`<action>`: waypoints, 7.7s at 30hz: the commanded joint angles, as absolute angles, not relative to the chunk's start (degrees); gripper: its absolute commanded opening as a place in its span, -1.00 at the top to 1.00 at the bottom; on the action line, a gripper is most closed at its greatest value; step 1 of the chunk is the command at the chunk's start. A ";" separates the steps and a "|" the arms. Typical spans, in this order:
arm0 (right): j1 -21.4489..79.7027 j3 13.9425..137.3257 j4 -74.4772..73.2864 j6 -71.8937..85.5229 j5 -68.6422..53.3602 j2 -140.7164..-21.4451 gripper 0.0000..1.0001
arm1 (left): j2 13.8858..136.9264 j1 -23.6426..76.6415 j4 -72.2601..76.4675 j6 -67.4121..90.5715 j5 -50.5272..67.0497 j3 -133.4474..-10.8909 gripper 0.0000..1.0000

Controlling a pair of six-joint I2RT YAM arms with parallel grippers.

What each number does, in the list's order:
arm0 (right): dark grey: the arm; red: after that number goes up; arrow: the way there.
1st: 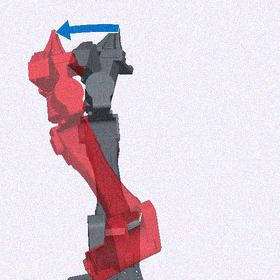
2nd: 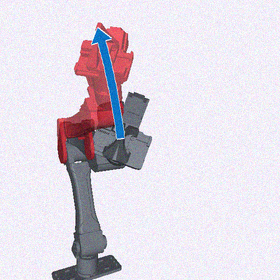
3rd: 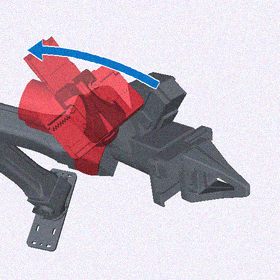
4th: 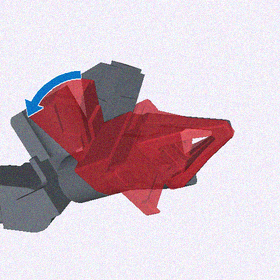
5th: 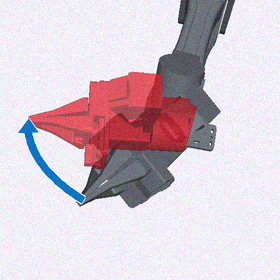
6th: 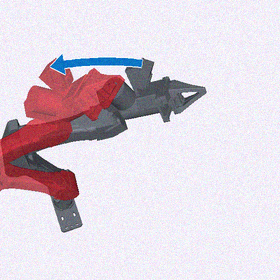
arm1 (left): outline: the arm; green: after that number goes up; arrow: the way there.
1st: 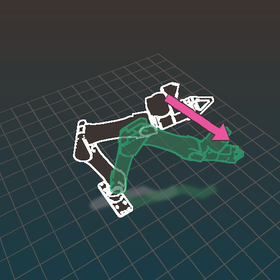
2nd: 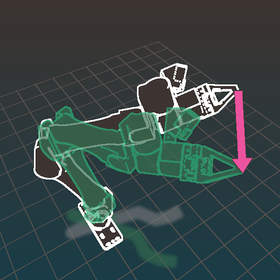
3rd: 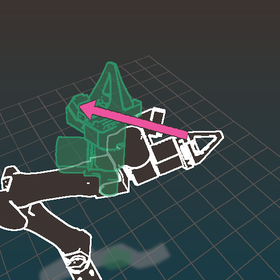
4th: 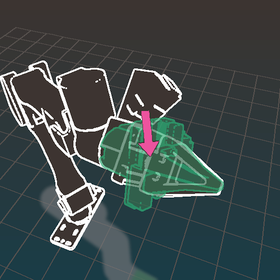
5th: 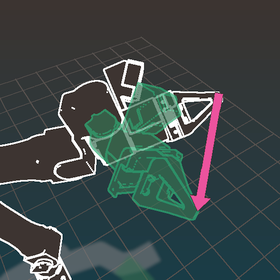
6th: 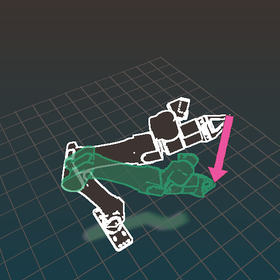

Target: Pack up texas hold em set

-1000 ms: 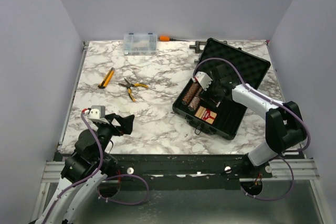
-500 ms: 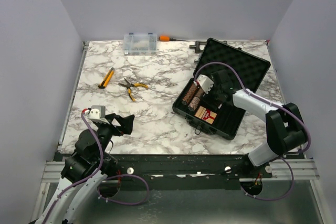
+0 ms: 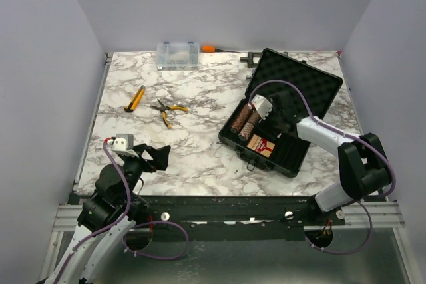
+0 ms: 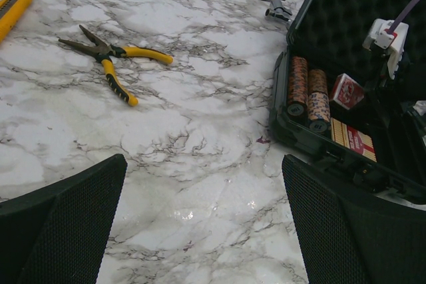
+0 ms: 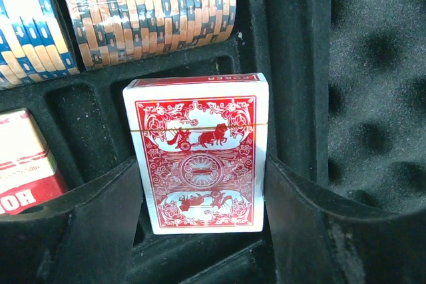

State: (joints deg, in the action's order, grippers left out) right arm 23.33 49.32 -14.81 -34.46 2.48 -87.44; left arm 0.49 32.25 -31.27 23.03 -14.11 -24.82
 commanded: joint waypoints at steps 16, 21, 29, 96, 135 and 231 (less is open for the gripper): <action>23.38 52.13 -9.72 -22.76 -0.91 -80.35 -0.73 | -2.99 31.99 -29.93 22.24 -13.93 -24.17 -0.97; 23.29 54.08 -7.96 -11.65 6.81 -81.17 -0.72 | -3.16 31.99 -29.84 22.08 -14.21 -24.17 -0.97; 21.55 60.68 -18.19 7.82 14.08 -85.35 0.18 | -4.53 31.99 -29.88 21.80 -15.11 -24.08 -0.97; 20.21 56.03 -19.94 30.23 20.27 -93.55 0.99 | -5.19 31.97 -29.60 21.32 -15.12 -23.73 -0.97; 20.21 44.43 -16.46 36.87 13.36 -94.05 0.99 | -5.63 31.95 -29.44 21.09 -15.56 -23.64 -0.97; 20.83 66.40 -39.73 28.04 18.27 -69.93 -0.90 | 15.60 31.99 -30.82 24.77 -9.38 -30.19 -0.97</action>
State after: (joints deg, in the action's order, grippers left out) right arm 20.62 65.98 -35.90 31.35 13.30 -73.45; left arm 9.78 32.25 -30.33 23.75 -13.61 -26.57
